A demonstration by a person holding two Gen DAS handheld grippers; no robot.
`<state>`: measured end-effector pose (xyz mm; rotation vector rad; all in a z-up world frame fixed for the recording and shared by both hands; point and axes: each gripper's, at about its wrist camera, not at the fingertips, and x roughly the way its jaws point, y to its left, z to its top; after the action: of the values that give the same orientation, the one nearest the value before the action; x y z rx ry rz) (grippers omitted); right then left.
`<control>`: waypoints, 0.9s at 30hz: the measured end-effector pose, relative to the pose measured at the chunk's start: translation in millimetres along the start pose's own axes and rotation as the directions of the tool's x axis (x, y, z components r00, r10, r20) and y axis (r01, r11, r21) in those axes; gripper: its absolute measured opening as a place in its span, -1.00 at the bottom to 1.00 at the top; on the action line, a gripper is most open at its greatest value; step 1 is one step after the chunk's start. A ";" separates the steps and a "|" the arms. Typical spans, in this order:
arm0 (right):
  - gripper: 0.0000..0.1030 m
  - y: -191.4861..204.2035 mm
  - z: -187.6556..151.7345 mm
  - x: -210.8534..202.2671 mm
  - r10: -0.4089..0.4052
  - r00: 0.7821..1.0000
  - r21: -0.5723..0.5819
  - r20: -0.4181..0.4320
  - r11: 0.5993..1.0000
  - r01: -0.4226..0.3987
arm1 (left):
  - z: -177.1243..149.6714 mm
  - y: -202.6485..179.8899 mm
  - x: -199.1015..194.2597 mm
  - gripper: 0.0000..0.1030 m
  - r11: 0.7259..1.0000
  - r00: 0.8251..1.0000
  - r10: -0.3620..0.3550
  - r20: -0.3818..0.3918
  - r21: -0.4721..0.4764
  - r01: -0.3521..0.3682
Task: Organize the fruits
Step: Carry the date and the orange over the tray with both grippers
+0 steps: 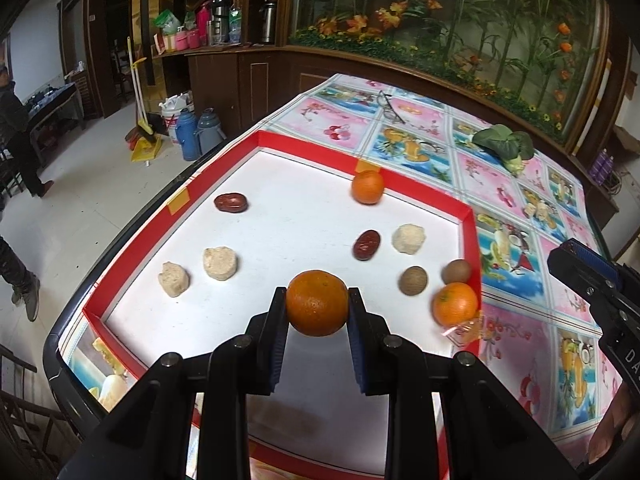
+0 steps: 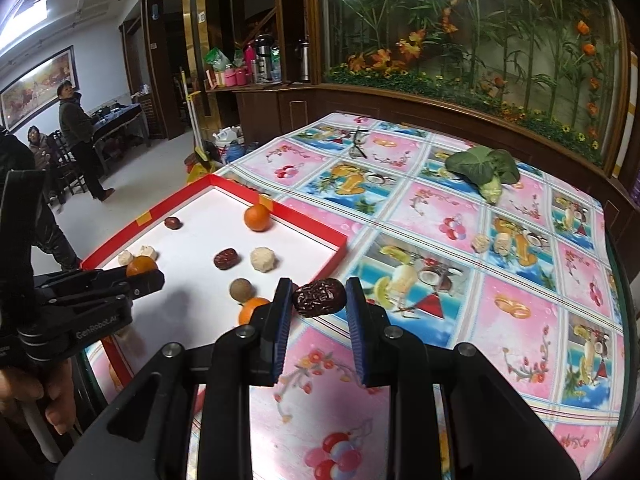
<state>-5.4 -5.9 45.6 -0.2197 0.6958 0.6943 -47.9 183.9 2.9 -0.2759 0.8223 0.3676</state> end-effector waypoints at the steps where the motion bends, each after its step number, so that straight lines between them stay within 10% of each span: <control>1: -0.44 3.1 1.4 2.5 0.009 1.000 -0.006 0.000 1.000 -0.009 | 0.5 1.8 0.9 -0.48 1.000 1.000 0.004 -0.001 -0.003 -0.004; 27: -0.44 49.4 37.1 90.3 0.133 0.986 -0.080 -0.097 0.987 -0.140 | 14.2 48.3 28.3 -0.48 0.994 0.996 0.082 -0.044 -0.074 -0.085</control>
<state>31.7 92.8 16.4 -0.2865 0.7742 0.8506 -41.3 238.8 -13.8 -0.3216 0.8630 0.4733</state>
